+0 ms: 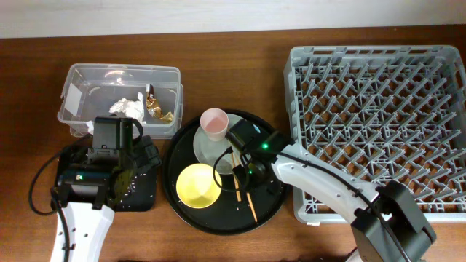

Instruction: Sort waste into correct bins and load items into the dishwasher rack

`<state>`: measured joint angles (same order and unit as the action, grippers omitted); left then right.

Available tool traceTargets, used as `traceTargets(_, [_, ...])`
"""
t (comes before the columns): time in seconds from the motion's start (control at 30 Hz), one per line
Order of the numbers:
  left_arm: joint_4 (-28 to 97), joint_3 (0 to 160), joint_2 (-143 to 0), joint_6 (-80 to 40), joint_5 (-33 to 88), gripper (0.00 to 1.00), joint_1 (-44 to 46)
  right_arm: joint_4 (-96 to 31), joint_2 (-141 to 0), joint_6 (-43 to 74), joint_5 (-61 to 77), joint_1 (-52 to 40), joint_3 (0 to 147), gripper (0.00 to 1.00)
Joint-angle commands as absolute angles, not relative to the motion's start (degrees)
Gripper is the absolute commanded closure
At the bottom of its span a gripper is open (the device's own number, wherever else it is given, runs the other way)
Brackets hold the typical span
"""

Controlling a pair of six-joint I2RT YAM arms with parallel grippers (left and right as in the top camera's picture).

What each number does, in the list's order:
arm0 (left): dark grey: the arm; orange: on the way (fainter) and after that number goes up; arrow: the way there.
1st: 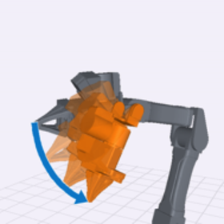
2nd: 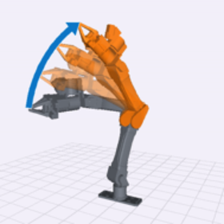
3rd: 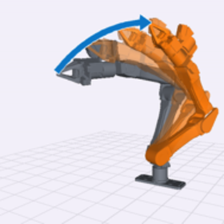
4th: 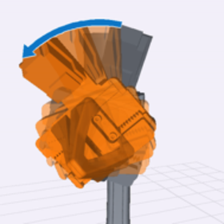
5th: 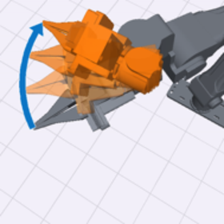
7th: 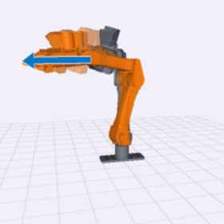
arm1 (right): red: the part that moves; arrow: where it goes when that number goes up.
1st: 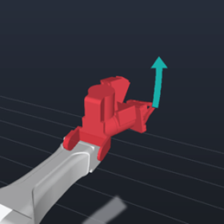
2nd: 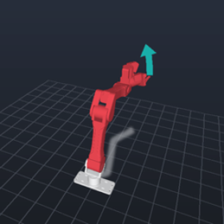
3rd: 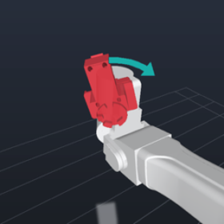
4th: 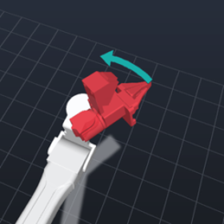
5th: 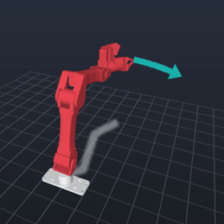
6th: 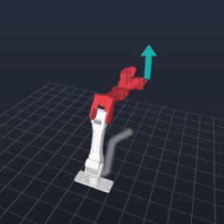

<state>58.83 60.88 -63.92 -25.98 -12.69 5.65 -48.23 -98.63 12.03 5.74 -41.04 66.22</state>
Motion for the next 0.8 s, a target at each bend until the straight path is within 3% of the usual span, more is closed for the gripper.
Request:
traceTargets(0.0, [58.85,61.43,-63.86,-25.89,-13.32,0.01,5.45,-46.39,-98.87,14.09,3.81,-41.34,65.52,0.63])
traceTargets(0.27, [58.85,61.43,-63.86,-25.89,-13.3,0.01,5.45,-39.27,-98.87,16.6,3.79,-41.34,58.98,0.7])
traceTargets(0.5, [58.85,61.43,-63.86,-25.89,-13.3,0.01,5.45,-39.53,-98.85,16.62,9.47,-41.12,63.22,0.69])
traceTargets(0.6, [58.85,61.43,-63.86,-25.89,-13.32,0.01,5.45,-43.68,-98.87,16.64,2.11,-41.12,64.62,0.69])
traceTargets(0.77, [58.85,61.43,-63.86,-25.89,-13.32,0.01,5.45,-39.24,-101.36,16.84,2.76,-41.3,61.93,0.69])
